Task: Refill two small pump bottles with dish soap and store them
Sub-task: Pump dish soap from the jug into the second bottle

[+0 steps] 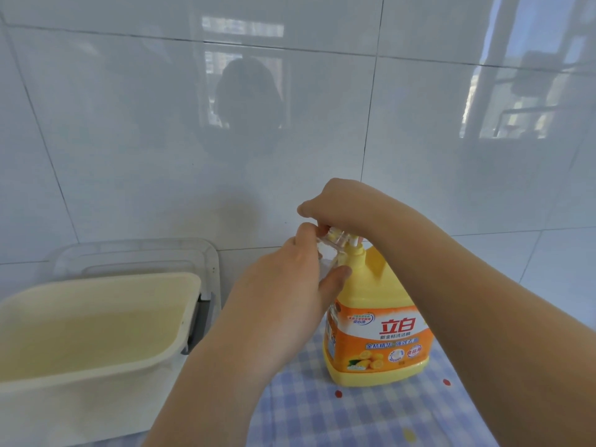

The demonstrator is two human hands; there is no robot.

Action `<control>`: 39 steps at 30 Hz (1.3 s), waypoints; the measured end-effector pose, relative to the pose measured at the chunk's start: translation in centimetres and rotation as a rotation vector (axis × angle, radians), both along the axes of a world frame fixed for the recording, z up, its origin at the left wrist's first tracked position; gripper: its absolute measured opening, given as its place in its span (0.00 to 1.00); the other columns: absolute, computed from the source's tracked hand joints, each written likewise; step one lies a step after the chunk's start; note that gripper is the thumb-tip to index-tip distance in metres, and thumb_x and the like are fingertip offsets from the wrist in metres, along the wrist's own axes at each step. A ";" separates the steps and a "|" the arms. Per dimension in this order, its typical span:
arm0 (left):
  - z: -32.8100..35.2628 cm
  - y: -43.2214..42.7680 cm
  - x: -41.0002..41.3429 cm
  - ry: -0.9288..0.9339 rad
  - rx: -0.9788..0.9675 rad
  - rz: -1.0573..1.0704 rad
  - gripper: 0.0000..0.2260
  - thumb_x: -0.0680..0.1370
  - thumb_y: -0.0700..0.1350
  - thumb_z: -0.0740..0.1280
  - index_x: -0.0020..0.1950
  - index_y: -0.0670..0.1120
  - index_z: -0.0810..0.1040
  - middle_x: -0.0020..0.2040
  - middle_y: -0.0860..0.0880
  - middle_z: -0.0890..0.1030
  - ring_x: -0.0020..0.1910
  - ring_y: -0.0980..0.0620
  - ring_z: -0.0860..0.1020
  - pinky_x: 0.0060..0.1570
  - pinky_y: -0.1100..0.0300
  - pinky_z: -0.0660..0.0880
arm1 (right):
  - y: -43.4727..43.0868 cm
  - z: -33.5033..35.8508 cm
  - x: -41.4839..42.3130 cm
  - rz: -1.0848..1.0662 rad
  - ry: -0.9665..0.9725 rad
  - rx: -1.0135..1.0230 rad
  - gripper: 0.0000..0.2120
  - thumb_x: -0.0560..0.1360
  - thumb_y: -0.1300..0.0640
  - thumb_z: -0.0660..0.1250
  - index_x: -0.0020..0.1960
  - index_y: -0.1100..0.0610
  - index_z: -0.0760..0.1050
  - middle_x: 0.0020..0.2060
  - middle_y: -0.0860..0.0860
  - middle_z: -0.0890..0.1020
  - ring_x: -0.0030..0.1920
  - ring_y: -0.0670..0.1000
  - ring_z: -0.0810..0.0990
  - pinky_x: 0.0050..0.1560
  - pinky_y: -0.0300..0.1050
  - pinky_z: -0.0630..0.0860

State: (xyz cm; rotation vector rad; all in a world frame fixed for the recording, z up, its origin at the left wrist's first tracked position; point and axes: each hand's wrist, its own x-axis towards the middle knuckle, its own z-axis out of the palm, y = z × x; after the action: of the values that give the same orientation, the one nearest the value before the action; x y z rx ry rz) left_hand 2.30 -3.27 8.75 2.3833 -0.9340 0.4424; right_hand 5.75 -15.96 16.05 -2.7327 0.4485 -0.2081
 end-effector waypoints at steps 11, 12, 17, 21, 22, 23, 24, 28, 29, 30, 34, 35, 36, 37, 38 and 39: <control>-0.4 0.1 0.3 0.037 0.095 -0.007 0.15 0.80 0.61 0.55 0.62 0.55 0.61 0.52 0.56 0.76 0.37 0.56 0.77 0.31 0.66 0.68 | -0.3 -1.6 0.6 -0.007 -0.041 0.041 0.11 0.73 0.54 0.61 0.34 0.56 0.73 0.26 0.47 0.74 0.28 0.49 0.70 0.30 0.40 0.65; -0.4 0.1 0.3 0.032 0.097 -0.006 0.15 0.80 0.61 0.55 0.62 0.54 0.61 0.52 0.56 0.76 0.37 0.55 0.77 0.32 0.64 0.69 | -0.3 -1.6 0.6 -0.006 -0.041 0.037 0.11 0.73 0.54 0.61 0.34 0.56 0.72 0.26 0.47 0.74 0.28 0.49 0.70 0.30 0.40 0.65; -0.4 0.1 0.4 0.011 0.102 0.002 0.15 0.80 0.60 0.55 0.62 0.54 0.61 0.52 0.55 0.76 0.40 0.53 0.78 0.38 0.58 0.74 | -0.4 -1.6 0.8 -0.009 -0.041 0.022 0.11 0.72 0.54 0.62 0.32 0.56 0.71 0.27 0.48 0.73 0.28 0.50 0.69 0.30 0.40 0.64; -0.3 0.0 0.4 -0.031 0.108 0.027 0.16 0.80 0.60 0.55 0.63 0.53 0.60 0.51 0.55 0.76 0.38 0.54 0.76 0.35 0.61 0.69 | -0.3 -1.5 1.0 -0.013 -0.038 0.006 0.12 0.72 0.55 0.62 0.31 0.55 0.68 0.27 0.48 0.71 0.28 0.49 0.68 0.30 0.40 0.64; -0.3 0.0 0.3 -0.036 0.109 0.031 0.16 0.80 0.60 0.55 0.63 0.53 0.60 0.51 0.55 0.76 0.39 0.53 0.77 0.35 0.61 0.69 | -0.2 -1.5 1.1 -0.017 -0.037 0.001 0.12 0.72 0.55 0.62 0.31 0.55 0.68 0.27 0.48 0.70 0.28 0.50 0.67 0.30 0.40 0.63; -0.2 0.0 0.3 -0.040 0.112 0.033 0.16 0.80 0.60 0.55 0.63 0.53 0.60 0.51 0.55 0.76 0.40 0.53 0.77 0.36 0.60 0.69 | -0.3 -1.5 1.1 -0.022 -0.038 -0.003 0.12 0.72 0.55 0.62 0.31 0.55 0.68 0.26 0.49 0.70 0.27 0.50 0.67 0.29 0.40 0.63; -0.2 0.0 0.2 -0.043 0.115 0.034 0.16 0.80 0.60 0.55 0.63 0.53 0.60 0.51 0.55 0.76 0.41 0.53 0.77 0.36 0.60 0.69 | -0.3 -1.5 1.1 -0.027 -0.043 -0.008 0.12 0.72 0.55 0.62 0.31 0.56 0.68 0.26 0.49 0.70 0.27 0.50 0.68 0.29 0.40 0.63; 0.1 -0.1 -0.2 -0.076 0.091 0.054 0.17 0.80 0.61 0.53 0.64 0.54 0.61 0.53 0.55 0.77 0.43 0.52 0.78 0.36 0.59 0.67 | -0.5 -0.9 0.7 -0.050 -0.126 -0.031 0.11 0.71 0.55 0.62 0.30 0.56 0.70 0.26 0.48 0.74 0.26 0.50 0.70 0.28 0.39 0.64; 0.2 -0.1 -0.4 -0.086 0.078 0.060 0.17 0.80 0.62 0.53 0.64 0.55 0.60 0.53 0.55 0.77 0.43 0.52 0.78 0.36 0.59 0.67 | -0.5 -0.7 0.7 -0.050 -0.140 -0.040 0.11 0.71 0.55 0.62 0.30 0.56 0.70 0.26 0.48 0.75 0.26 0.50 0.70 0.28 0.40 0.64; 0.3 -0.1 -0.4 -0.091 0.066 0.061 0.17 0.80 0.62 0.53 0.64 0.55 0.60 0.52 0.56 0.77 0.43 0.53 0.77 0.36 0.59 0.67 | -0.5 -0.5 0.6 -0.049 -0.143 -0.046 0.11 0.71 0.55 0.62 0.30 0.56 0.70 0.27 0.49 0.75 0.26 0.50 0.70 0.28 0.40 0.64; 0.3 -0.1 -0.4 -0.087 0.039 0.059 0.17 0.79 0.62 0.53 0.64 0.55 0.61 0.51 0.55 0.77 0.45 0.52 0.79 0.38 0.58 0.71 | -0.4 -0.3 0.5 -0.053 -0.110 -0.035 0.11 0.71 0.55 0.62 0.31 0.56 0.72 0.28 0.49 0.77 0.27 0.50 0.71 0.29 0.39 0.65; 0.3 0.0 -0.4 -0.084 0.028 0.057 0.17 0.79 0.62 0.54 0.64 0.55 0.62 0.51 0.55 0.77 0.45 0.53 0.79 0.38 0.58 0.72 | -0.3 -0.3 0.5 -0.054 -0.098 -0.038 0.11 0.71 0.55 0.62 0.31 0.56 0.72 0.27 0.49 0.76 0.27 0.51 0.71 0.29 0.39 0.64; 0.2 0.0 -0.4 -0.078 0.013 0.053 0.17 0.79 0.62 0.54 0.64 0.56 0.62 0.51 0.56 0.77 0.45 0.53 0.79 0.38 0.59 0.72 | -0.3 -0.2 0.5 -0.049 -0.083 -0.034 0.11 0.71 0.55 0.62 0.31 0.56 0.72 0.27 0.49 0.75 0.26 0.51 0.72 0.28 0.39 0.64; 0.3 0.0 -0.4 -0.072 -0.008 0.046 0.17 0.79 0.62 0.55 0.64 0.57 0.62 0.51 0.56 0.77 0.45 0.54 0.78 0.39 0.59 0.73 | -0.2 -0.1 0.5 -0.039 -0.065 -0.024 0.11 0.72 0.55 0.62 0.31 0.57 0.73 0.27 0.50 0.76 0.26 0.51 0.73 0.28 0.39 0.65; 0.3 0.1 -0.3 -0.064 -0.024 0.040 0.17 0.79 0.62 0.56 0.64 0.57 0.62 0.51 0.56 0.77 0.46 0.54 0.78 0.40 0.59 0.74 | -0.1 0.0 0.4 -0.029 -0.042 -0.012 0.12 0.72 0.54 0.62 0.32 0.57 0.73 0.28 0.51 0.77 0.27 0.52 0.75 0.28 0.38 0.65; 0.3 0.1 -0.3 -0.052 -0.035 0.034 0.17 0.79 0.62 0.57 0.64 0.58 0.62 0.52 0.57 0.78 0.47 0.54 0.78 0.42 0.58 0.75 | 0.1 0.1 0.3 -0.019 -0.013 -0.002 0.12 0.73 0.54 0.63 0.33 0.57 0.74 0.29 0.52 0.79 0.28 0.53 0.76 0.28 0.38 0.66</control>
State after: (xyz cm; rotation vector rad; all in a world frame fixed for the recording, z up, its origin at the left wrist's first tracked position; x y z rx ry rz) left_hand 2.04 -3.18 9.03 2.3692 -0.9019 0.5318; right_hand 6.07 -15.91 16.16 -2.7283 0.4717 -0.2308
